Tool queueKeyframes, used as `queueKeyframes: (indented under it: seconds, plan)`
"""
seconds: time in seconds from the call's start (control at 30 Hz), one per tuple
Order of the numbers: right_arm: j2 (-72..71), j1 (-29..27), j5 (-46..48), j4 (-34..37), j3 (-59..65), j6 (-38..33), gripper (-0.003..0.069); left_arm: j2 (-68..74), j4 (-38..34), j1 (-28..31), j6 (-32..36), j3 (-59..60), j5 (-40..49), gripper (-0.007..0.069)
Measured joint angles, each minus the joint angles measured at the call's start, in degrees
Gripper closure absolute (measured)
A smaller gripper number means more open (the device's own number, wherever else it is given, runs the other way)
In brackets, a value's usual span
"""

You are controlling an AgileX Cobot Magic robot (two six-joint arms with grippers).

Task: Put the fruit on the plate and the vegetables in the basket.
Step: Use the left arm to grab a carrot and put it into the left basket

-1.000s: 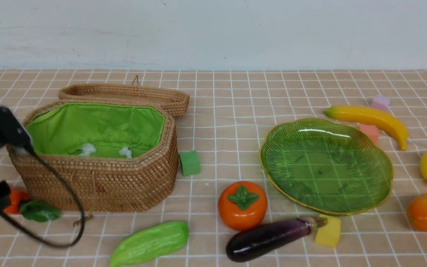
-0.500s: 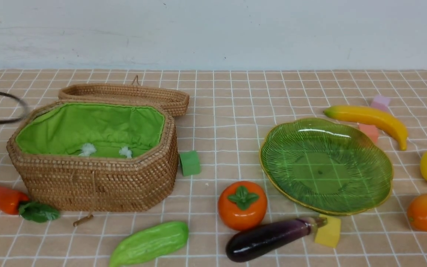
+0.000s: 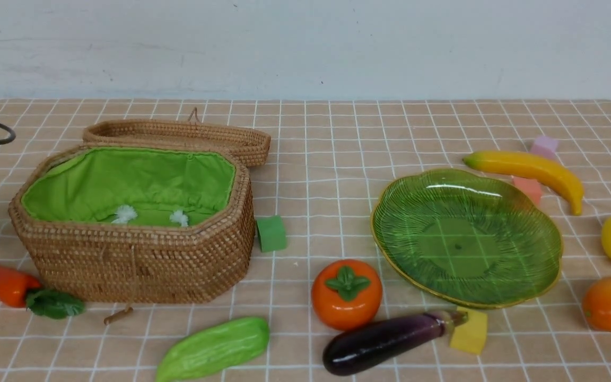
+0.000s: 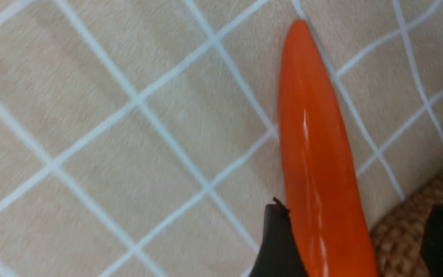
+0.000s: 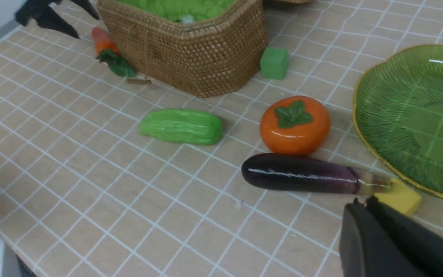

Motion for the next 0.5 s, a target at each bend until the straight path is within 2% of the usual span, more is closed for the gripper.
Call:
queueKeyframes:
  seconds: [0.13, 0.23, 0.5]
  plan:
    - [0.0, 0.0, -0.1, 0.4, 0.1, 0.0, 0.0641, 3.9, 3.5, 0.0, -4.6, -3.6, 3.8, 0.0151]
    - [0.0, 0.0, -0.3, 0.7, 0.1, 0.0, 0.0641, 6.6, 9.0, -0.3, -11.6, -6.6, 7.7, 0.0149]
    - [0.0, 0.0, -0.4, 1.0, 0.1, 0.0, 0.0641, 7.6, 12.1, -2.2, -14.5, -9.4, 7.9, 0.0148]
